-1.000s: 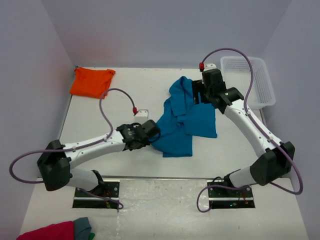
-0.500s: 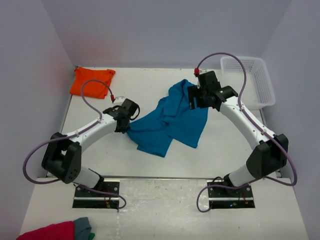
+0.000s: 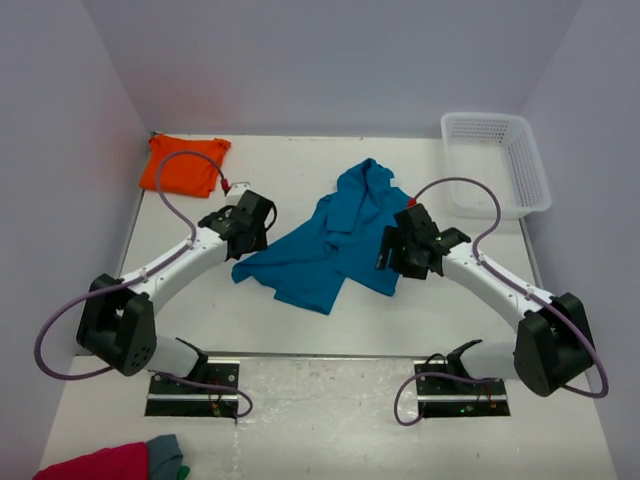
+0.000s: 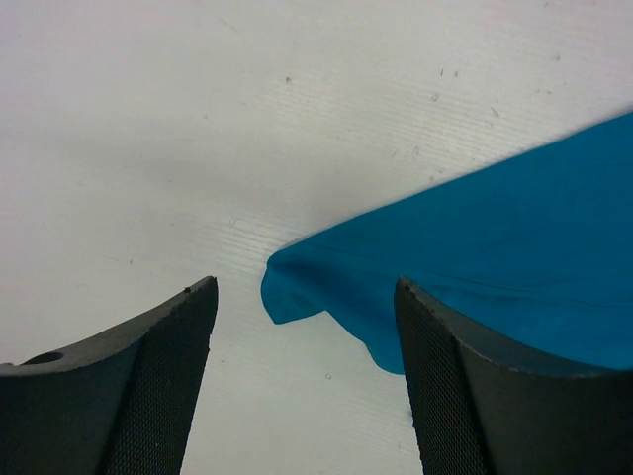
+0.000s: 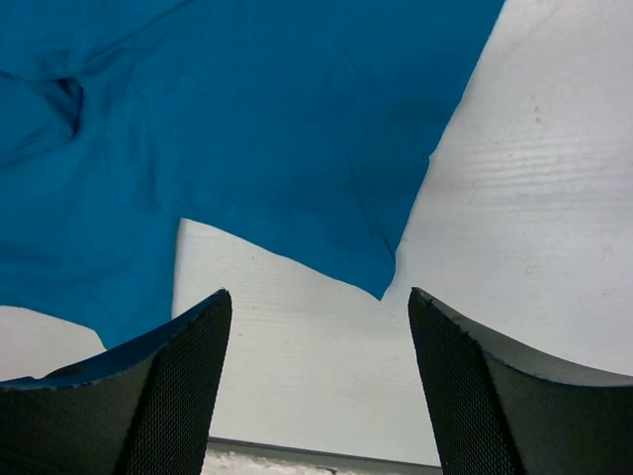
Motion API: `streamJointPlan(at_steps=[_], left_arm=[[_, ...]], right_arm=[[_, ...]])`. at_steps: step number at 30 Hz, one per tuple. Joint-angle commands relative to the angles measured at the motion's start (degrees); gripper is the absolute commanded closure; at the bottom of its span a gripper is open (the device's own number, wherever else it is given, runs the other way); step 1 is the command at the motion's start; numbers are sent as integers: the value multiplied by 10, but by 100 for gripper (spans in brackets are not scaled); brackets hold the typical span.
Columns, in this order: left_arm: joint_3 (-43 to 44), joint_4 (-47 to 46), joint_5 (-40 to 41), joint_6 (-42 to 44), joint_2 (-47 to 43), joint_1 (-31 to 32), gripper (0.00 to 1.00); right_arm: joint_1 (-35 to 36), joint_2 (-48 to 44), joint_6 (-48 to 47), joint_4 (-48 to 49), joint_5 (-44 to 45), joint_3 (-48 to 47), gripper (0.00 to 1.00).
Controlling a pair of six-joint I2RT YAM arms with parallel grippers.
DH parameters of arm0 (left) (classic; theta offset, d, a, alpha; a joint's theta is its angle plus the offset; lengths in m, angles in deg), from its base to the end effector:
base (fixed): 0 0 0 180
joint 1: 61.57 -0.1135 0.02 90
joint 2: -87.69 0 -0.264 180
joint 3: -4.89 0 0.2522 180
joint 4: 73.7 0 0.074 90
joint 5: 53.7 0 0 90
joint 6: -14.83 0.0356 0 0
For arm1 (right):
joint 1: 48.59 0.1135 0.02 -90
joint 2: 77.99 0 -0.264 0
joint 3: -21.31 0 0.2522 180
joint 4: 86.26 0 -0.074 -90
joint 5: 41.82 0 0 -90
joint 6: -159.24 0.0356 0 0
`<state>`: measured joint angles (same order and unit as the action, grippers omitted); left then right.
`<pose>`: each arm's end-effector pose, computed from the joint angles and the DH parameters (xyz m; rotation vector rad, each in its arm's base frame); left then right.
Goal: Fold and stack the t-shirts
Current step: Flatten out the tshirt
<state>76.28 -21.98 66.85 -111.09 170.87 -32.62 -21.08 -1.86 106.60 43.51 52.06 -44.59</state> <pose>0.2557 -0.1208 0.2304 -0.3078 2.4489 0.2568 0.2307 0.1175 0.2297 0.2516 2.6433 0.2996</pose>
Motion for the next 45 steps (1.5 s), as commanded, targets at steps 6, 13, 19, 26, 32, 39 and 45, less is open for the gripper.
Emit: streamJointPlan(at_steps=[6, 13, 19, 26, 32, 39, 45], left_arm=[[-1, 5, 28, 29, -81, -1, 27], [0, 5, 16, 35, -101, -1, 27], [-1, 4, 7, 40, -105, -1, 27], [2, 5, 7, 45, -114, -1, 27], [2, 10, 14, 49, -119, -1, 27], [0, 11, 14, 52, -123, -1, 26], [-9, 7, 11, 52, -115, -1, 26]], right_arm=[[17, -35, 164, 58, 60, 74, 33], [33, -33, 236, 76, 84, 117, 37], [34, -28, 279, 98, 95, 150, 41], [36, 8, 300, 127, 97, 157, 48], [42, 30, 316, 148, 92, 165, 55], [69, 46, 345, 154, 93, 172, 62], [92, 52, 364, 147, 97, 170, 68]])
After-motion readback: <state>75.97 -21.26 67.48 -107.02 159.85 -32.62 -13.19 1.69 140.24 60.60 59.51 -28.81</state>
